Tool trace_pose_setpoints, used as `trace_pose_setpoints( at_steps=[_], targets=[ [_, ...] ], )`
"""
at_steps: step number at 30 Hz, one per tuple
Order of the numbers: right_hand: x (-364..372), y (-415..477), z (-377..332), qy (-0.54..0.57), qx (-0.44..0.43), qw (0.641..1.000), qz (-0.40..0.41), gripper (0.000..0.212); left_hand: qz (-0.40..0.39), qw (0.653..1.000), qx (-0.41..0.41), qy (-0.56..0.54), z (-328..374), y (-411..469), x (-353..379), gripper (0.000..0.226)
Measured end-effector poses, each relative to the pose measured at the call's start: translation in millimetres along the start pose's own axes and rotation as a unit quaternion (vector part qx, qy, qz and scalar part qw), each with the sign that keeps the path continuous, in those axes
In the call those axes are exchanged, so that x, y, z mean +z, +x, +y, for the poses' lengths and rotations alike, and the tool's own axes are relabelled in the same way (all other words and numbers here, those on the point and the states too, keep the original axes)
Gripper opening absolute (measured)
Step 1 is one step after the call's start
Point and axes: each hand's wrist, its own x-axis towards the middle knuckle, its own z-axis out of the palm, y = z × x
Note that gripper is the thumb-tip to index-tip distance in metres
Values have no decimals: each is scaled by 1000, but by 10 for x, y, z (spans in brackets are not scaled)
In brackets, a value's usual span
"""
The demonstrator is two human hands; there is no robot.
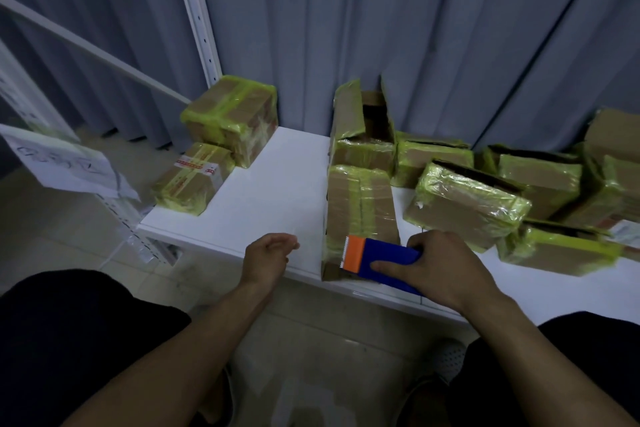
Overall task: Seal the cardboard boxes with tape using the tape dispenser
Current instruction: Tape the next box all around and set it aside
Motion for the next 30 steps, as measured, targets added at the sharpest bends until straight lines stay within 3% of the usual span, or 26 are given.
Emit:
trace_pose_setpoints(
  at_steps=[8,17,25,28,30],
  targets=[
    [37,137,-139,-72,35,997,-9,62,6,999,-41,-6,-209,153,223,9],
    [130,332,-162,-109,84,990,-39,65,-65,997,-31,22,-298,243,524,6],
    [160,366,-142,-116,89,988,-44,62,-102,987,-30,117,-288,323,643,22],
    [158,367,-132,-113,88,989,-47,63,-64,992,-39,103,-364,337,584,47],
    [160,366,-134,-111,86,989,-48,63,-28,997,21,69,-403,281,575,32]
  ],
)
